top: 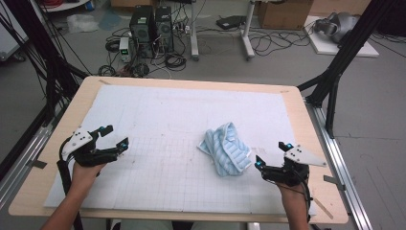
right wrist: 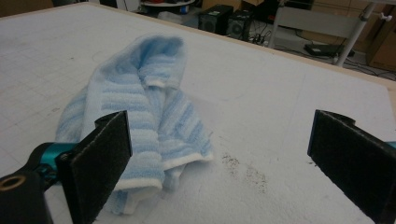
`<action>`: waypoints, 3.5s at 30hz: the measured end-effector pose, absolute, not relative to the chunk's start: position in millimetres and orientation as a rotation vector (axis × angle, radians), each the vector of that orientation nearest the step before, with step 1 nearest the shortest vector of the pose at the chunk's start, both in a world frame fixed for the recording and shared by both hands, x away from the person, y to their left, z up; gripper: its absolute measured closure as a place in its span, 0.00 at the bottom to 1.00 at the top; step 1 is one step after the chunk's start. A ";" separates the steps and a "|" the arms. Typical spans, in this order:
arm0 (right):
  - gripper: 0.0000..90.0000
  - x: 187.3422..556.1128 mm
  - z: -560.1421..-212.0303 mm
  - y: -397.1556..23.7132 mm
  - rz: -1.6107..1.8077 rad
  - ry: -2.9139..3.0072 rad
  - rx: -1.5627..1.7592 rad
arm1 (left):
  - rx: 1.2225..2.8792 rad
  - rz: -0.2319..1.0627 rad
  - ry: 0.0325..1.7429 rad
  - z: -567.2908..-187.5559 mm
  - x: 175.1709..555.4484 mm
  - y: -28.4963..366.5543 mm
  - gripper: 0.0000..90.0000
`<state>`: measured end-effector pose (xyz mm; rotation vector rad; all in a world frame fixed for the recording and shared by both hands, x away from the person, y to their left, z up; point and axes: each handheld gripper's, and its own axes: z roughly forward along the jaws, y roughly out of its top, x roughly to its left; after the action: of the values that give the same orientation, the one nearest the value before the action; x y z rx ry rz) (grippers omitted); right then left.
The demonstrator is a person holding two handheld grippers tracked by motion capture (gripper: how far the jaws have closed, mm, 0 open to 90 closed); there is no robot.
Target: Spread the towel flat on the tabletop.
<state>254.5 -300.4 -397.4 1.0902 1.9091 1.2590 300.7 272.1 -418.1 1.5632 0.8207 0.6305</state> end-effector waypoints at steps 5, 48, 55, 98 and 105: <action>0.06 254.8 -398.5 -302.5 1.264 1.908 1.082 | 1.565 0.630 0.824 -420.1 302.0 271.3 0.21; 0.13 259.1 -404.3 -239.4 1.223 2.286 0.794 | 1.600 0.610 0.838 -424.6 304.5 268.9 0.20; 0.21 272.0 -419.2 -213.1 1.032 2.361 0.732 | 1.604 0.601 0.837 -425.4 304.1 265.5 0.21; 0.61 364.2 -386.3 -117.8 1.185 2.320 1.180 | 1.590 0.590 0.855 -425.7 306.7 267.2 0.22; 0.48 357.4 -377.8 -144.7 1.305 2.351 1.098 | 1.590 0.590 0.857 -425.6 306.7 267.6 0.22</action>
<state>357.4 -144.7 -377.8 1.0976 2.3513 1.3050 306.7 267.6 -425.6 1.5897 0.8567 0.5898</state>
